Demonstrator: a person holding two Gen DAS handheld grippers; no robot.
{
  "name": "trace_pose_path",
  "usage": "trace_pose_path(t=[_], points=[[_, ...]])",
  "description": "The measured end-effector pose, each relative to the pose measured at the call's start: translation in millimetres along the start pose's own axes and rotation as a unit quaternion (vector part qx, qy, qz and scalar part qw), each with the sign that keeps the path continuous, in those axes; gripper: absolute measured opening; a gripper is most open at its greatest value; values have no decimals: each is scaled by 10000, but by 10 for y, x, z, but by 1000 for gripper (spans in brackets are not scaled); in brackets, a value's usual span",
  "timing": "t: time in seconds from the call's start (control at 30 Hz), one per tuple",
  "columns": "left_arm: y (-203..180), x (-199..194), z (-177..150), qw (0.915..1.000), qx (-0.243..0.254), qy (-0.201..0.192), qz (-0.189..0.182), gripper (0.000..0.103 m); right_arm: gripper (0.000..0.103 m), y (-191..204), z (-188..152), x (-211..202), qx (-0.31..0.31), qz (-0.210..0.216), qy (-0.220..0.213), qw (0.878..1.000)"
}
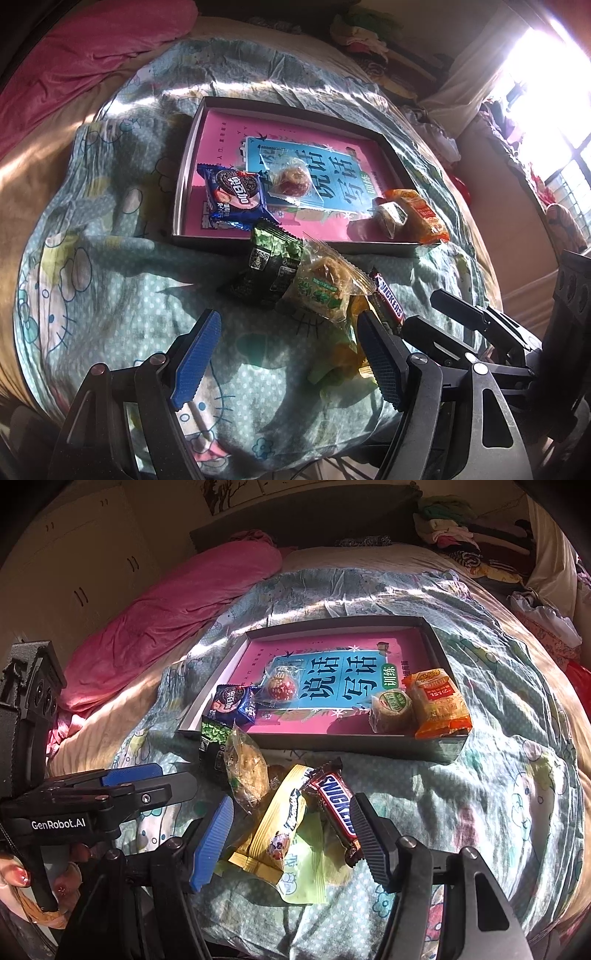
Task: Organize snacks
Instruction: 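Grasp the clear bread bag with left tool while right tool grasps yellow-wrapped snack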
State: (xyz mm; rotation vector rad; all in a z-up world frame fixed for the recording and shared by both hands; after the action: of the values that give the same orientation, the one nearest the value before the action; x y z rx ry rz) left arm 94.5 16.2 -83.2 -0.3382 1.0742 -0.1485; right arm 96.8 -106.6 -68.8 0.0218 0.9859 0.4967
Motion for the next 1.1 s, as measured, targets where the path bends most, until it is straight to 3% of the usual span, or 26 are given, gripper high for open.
trace_pose_path(t=[0.6, 0.83, 1.1], points=[[14, 79, -80, 9995, -170, 204, -179, 77, 65, 71, -185, 222, 34, 302, 457, 9985], [4, 96, -84, 9993, -176, 218, -241, 77, 50, 33, -221, 370, 359, 544, 613, 9960], [-57, 201, -94, 9989, -161, 338, -288, 77, 35, -19, -267, 480, 338, 518, 687, 9957]])
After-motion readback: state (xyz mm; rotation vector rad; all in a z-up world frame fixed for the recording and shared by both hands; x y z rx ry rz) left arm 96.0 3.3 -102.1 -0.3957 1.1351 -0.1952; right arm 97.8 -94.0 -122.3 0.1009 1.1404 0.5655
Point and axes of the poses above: each gripper's, at about its wrist camera, not at the fingertips, and x roughly the way its jaws point, y to its left, z to its top, the point moved 7 cm from there along x, roughly the way its jaws point
